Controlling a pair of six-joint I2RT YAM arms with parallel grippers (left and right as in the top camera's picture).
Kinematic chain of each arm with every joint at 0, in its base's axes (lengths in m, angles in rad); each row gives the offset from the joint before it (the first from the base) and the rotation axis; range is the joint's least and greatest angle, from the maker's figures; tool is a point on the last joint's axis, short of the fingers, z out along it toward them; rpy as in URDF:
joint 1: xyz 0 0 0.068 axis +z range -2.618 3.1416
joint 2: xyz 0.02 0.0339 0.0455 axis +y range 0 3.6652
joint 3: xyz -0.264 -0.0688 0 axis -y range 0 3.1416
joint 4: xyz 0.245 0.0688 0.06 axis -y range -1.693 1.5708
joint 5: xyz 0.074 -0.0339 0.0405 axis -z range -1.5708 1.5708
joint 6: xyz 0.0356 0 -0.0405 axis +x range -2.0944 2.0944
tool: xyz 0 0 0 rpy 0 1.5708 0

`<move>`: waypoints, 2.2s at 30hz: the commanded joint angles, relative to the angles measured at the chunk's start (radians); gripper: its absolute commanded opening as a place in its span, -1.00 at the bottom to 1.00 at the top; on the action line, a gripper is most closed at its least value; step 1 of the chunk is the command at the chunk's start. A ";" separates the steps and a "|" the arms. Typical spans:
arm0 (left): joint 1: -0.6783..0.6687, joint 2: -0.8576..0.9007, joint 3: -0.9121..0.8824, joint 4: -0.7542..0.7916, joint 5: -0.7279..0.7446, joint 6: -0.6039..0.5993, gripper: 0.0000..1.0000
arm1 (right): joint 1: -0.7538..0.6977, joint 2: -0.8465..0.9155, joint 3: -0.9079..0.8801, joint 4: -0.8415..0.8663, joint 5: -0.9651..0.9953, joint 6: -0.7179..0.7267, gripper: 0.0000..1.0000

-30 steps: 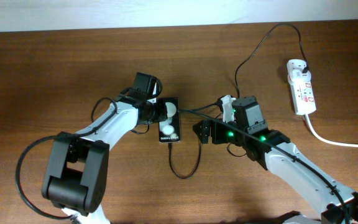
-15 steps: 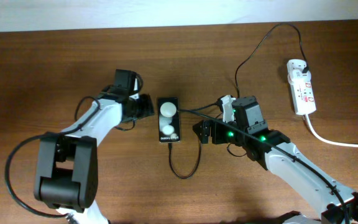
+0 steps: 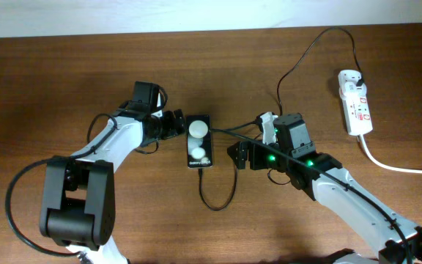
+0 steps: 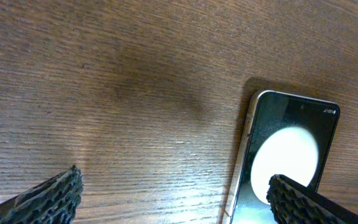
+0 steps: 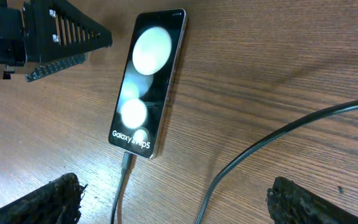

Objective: Plug charger to phone and switch on socket
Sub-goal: 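Lower the phone flat onto the table and release the left gripper, then move the right gripper to the power strip's orange switch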

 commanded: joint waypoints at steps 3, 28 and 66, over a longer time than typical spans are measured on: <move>-0.001 0.003 -0.001 0.029 -0.005 0.002 0.98 | -0.002 0.005 0.006 0.000 0.012 -0.003 0.97; 0.088 -0.005 0.041 0.066 0.152 0.002 0.98 | -0.002 0.005 0.006 -0.034 0.013 -0.004 0.97; 0.088 -0.005 0.041 0.067 0.152 0.002 0.98 | -0.488 0.457 0.660 -0.793 0.464 -0.040 0.97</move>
